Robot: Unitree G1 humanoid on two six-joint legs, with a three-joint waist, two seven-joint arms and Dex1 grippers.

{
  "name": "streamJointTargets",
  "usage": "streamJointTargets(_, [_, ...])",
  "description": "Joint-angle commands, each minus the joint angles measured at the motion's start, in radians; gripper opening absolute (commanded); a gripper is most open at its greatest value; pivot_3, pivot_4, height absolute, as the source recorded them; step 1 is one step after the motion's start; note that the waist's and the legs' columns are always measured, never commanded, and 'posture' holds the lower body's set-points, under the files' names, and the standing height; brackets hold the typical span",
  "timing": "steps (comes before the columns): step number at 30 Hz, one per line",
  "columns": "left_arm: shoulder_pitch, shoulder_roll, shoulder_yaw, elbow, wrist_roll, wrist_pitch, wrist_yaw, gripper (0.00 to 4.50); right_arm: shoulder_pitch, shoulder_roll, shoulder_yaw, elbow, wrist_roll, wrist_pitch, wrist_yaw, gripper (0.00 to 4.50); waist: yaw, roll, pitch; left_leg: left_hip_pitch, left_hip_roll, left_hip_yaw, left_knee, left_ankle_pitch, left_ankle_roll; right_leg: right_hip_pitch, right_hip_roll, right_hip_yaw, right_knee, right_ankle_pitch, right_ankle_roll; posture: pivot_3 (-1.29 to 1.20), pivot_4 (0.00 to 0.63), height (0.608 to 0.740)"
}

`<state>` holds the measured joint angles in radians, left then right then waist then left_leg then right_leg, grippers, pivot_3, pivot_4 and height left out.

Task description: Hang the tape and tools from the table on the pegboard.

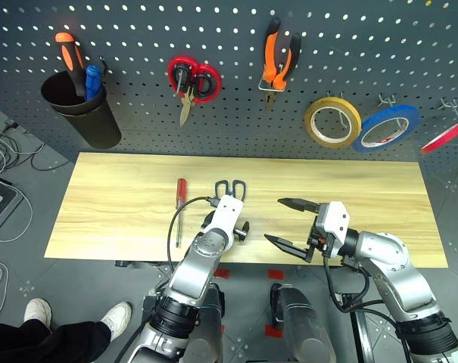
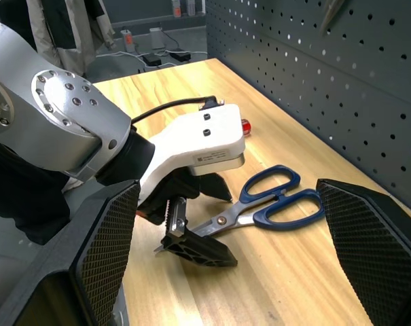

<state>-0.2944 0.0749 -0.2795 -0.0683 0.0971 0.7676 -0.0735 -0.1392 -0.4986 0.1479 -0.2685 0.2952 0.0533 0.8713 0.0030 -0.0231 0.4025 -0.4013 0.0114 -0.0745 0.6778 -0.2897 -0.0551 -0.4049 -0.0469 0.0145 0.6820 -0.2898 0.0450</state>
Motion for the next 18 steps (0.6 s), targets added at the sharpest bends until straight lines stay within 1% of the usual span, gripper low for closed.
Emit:
streamJointTargets(1, [0.011, 0.005, -0.015, -0.038, 0.043, 0.042, 0.022, 4.50, 0.005, 0.010, -0.005, -0.031, 0.019, 0.002, -0.002, 4.45, -0.002, 0.001, 0.003, 0.000, 0.000, 0.000, 0.000, 0.000, 0.000, 0.000, 0.000, 0.000, 0.000, 0.000, 0.000, 0.03, 0.471, 0.740])
streamJointTargets(7, [0.023, 0.012, -0.022, -0.051, 0.056, 0.060, 0.012, 4.50, 0.000, 0.023, -0.005, -0.030, 0.018, 0.009, -0.009, 4.45, -0.003, 0.001, 0.007, 0.000, 0.000, 0.000, 0.000, 0.000, 0.000, 0.000, 0.000, 0.000, 0.000, 0.000, 0.000, 0.03, 0.472, 0.740])
streamJointTargets(10, [0.017, 0.012, -0.019, -0.049, 0.053, 0.062, 0.011, 3.90, -0.004, 0.027, -0.008, -0.030, 0.019, 0.016, -0.011, 4.50, -0.003, 0.002, 0.008, 0.000, 0.000, 0.000, 0.000, 0.000, 0.000, 0.000, 0.000, 0.000, 0.000, 0.000, 0.000, 0.03, 0.469, 0.740])
streamJointTargets(18, [0.013, 0.004, -0.016, -0.056, 0.051, 0.065, 0.015, 1.45, -0.016, 0.033, -0.012, -0.020, 0.015, 0.014, -0.009, 4.50, -0.003, 0.002, 0.012, 0.000, 0.000, 0.000, -0.001, 0.000, 0.000, 0.000, 0.000, 0.000, -0.001, 0.000, 0.000, 0.04, 0.468, 0.740])
